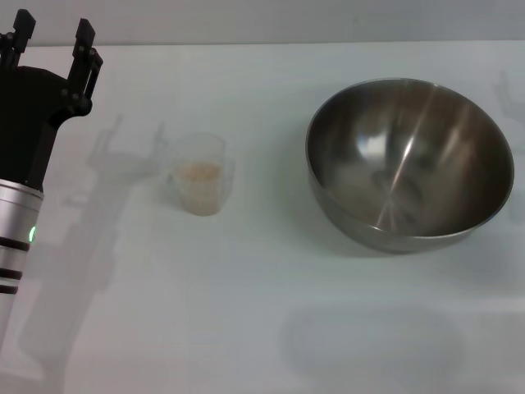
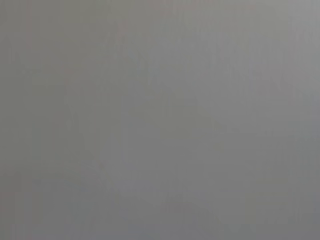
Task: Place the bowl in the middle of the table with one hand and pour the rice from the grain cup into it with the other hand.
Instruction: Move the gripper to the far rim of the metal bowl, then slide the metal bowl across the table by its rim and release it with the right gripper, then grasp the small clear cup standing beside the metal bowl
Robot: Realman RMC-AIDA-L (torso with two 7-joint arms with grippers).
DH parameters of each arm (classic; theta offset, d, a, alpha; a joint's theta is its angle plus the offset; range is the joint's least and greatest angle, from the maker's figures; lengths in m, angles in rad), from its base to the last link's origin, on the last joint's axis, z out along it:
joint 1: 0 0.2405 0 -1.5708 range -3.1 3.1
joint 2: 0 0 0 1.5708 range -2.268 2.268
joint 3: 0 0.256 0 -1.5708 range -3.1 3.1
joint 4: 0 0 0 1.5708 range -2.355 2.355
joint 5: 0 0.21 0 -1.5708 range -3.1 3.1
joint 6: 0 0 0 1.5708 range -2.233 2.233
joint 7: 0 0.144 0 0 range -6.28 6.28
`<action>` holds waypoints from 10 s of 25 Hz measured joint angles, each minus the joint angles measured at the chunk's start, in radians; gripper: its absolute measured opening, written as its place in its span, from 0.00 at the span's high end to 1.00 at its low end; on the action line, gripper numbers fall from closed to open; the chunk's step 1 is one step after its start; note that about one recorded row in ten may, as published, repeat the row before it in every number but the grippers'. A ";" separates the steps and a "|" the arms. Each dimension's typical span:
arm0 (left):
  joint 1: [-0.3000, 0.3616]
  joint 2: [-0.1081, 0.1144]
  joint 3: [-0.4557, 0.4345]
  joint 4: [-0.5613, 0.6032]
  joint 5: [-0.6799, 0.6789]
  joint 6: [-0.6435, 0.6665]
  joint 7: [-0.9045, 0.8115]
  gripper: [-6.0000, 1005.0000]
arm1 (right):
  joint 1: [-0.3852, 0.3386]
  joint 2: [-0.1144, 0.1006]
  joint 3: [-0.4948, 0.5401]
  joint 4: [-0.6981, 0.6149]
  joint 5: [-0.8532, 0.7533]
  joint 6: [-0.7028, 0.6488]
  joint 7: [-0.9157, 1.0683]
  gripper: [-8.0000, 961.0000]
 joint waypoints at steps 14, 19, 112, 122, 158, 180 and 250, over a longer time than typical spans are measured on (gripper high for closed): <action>0.000 0.000 0.000 0.002 0.000 0.000 0.000 0.33 | -0.006 0.000 0.000 -0.020 0.003 -0.008 -0.120 0.21; 0.002 0.000 0.000 0.002 0.000 0.001 0.000 0.33 | -0.015 0.002 0.037 -0.093 0.009 0.060 -0.157 0.21; -0.017 0.005 -0.037 0.034 -0.005 0.053 0.000 0.33 | 0.157 -0.033 0.722 -1.022 -0.224 2.808 -0.264 0.93; -0.017 0.003 -0.037 0.034 -0.006 0.058 0.000 0.33 | 0.140 -0.002 0.726 -1.151 -0.170 2.791 -0.313 0.96; 0.003 0.002 -0.028 0.031 0.000 0.075 0.000 0.34 | 0.180 0.002 0.621 -1.021 -0.053 2.756 -0.327 0.91; 0.014 0.002 -0.028 0.032 0.000 0.103 0.000 0.33 | 0.026 0.008 0.504 -1.296 0.083 2.340 -0.419 0.43; 0.013 0.000 0.234 0.068 -0.006 -0.344 -0.012 0.34 | -0.030 -0.035 -0.158 0.009 -0.041 0.009 0.539 0.43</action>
